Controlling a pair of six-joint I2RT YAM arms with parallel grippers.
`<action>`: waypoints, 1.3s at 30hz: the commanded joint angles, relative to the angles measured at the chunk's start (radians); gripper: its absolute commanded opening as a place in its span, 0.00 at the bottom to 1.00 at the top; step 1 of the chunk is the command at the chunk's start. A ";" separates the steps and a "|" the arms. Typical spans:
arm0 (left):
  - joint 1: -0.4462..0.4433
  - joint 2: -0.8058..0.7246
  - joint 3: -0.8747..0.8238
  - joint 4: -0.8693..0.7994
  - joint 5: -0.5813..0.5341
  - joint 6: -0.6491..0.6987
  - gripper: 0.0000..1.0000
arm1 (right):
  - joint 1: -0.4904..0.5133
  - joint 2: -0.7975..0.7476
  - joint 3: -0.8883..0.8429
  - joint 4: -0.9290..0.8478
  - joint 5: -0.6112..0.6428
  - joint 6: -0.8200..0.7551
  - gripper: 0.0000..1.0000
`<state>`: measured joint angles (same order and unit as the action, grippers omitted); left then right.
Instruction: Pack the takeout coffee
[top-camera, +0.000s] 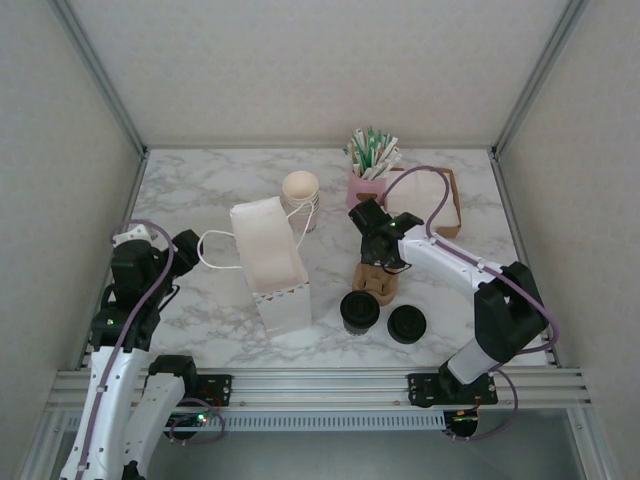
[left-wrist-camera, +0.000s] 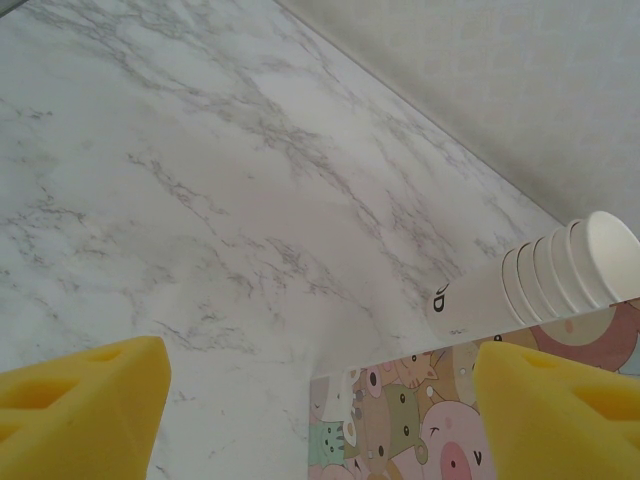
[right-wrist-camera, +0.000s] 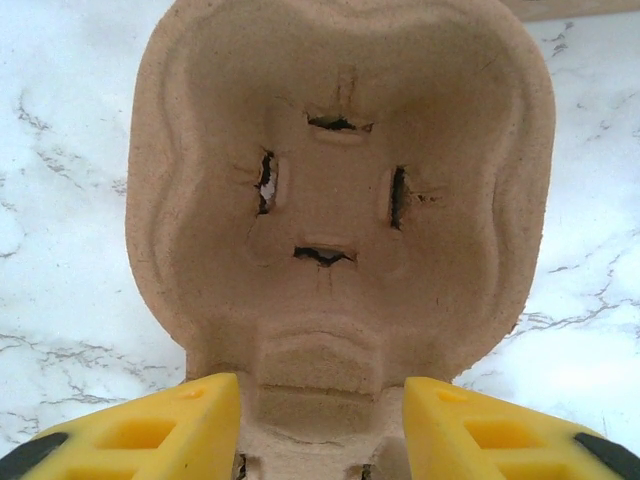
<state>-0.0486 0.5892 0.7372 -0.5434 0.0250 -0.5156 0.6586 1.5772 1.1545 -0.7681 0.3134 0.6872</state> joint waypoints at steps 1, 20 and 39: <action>0.010 -0.002 0.015 -0.012 -0.008 0.007 0.79 | -0.005 0.014 -0.019 0.010 0.006 0.001 0.47; 0.010 0.004 0.016 -0.009 -0.008 0.008 0.79 | -0.004 0.038 -0.026 0.005 0.015 0.011 0.46; 0.009 0.009 0.018 -0.009 -0.007 0.007 0.79 | -0.004 -0.013 -0.040 0.015 0.026 0.034 0.36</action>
<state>-0.0486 0.5983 0.7372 -0.5434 0.0250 -0.5156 0.6586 1.5929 1.1244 -0.7254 0.3134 0.7067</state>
